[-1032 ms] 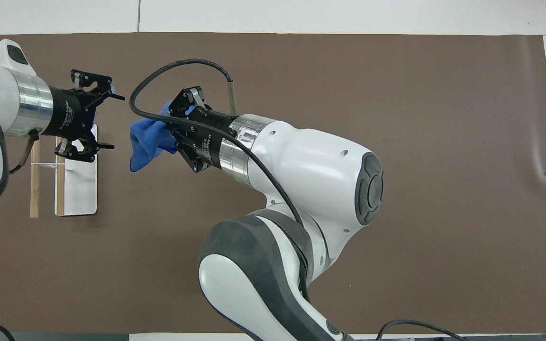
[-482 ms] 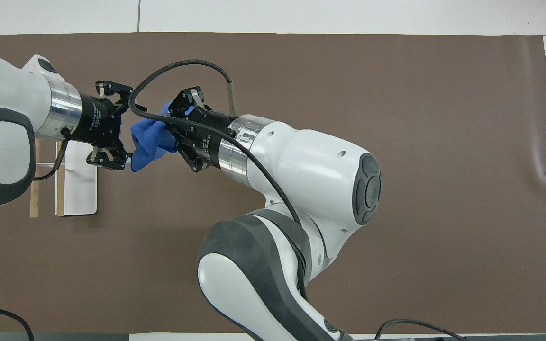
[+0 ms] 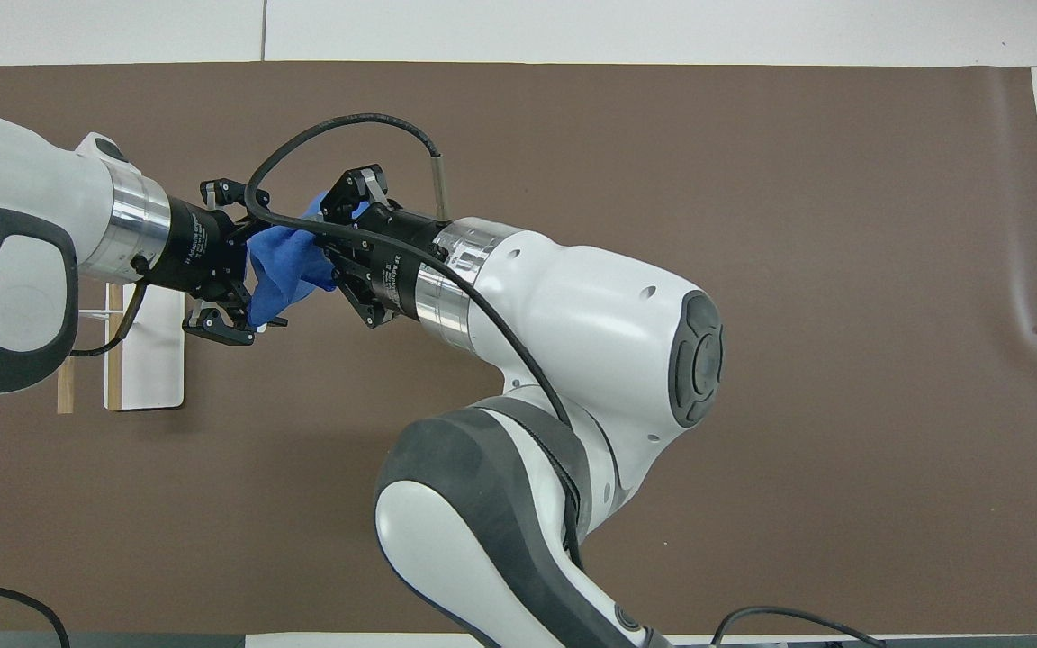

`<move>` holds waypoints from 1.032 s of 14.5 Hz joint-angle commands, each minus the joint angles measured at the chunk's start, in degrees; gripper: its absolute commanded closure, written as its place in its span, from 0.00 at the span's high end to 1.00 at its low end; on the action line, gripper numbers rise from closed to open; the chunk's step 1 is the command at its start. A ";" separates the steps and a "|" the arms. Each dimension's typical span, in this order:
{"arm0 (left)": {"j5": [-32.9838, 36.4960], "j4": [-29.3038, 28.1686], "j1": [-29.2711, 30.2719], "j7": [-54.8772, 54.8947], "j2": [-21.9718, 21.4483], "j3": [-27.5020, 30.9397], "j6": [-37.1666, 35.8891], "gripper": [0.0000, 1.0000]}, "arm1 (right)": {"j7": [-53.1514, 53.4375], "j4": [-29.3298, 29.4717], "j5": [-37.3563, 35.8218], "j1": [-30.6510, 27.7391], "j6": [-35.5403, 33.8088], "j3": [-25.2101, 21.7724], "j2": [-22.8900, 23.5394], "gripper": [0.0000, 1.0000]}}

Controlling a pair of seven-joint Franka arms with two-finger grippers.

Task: Right arm passes towel to left arm to hang
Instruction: 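Grasp the towel with the left gripper beside the right gripper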

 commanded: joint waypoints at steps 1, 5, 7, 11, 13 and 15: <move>-0.89 -4.05 -1.31 -1.29 -2.45 0.45 4.03 0.91 | -0.29 0.69 1.24 0.04 0.77 -0.08 0.55 0.00; -0.98 -5.03 -3.15 -1.47 -2.63 0.45 4.67 0.00 | -0.37 0.61 1.24 0.04 0.77 -0.08 0.55 0.00; -0.98 -4.76 -3.16 -1.47 -2.54 0.54 4.66 0.00 | -0.37 0.52 1.24 -0.05 0.77 -0.08 0.63 0.00; -0.89 -3.80 -2.37 -0.85 -2.72 0.80 4.66 0.00 | -0.55 0.52 1.15 -0.31 0.68 -0.08 0.63 0.00; -0.54 -3.71 -2.37 -0.68 -2.89 0.89 5.28 0.00 | -2.56 0.17 0.98 -0.22 0.68 -0.08 0.63 0.00; -0.10 -3.01 -2.28 -0.68 -2.89 1.07 5.63 0.00 | -5.89 -0.71 0.80 -0.40 0.59 -0.08 0.37 0.00</move>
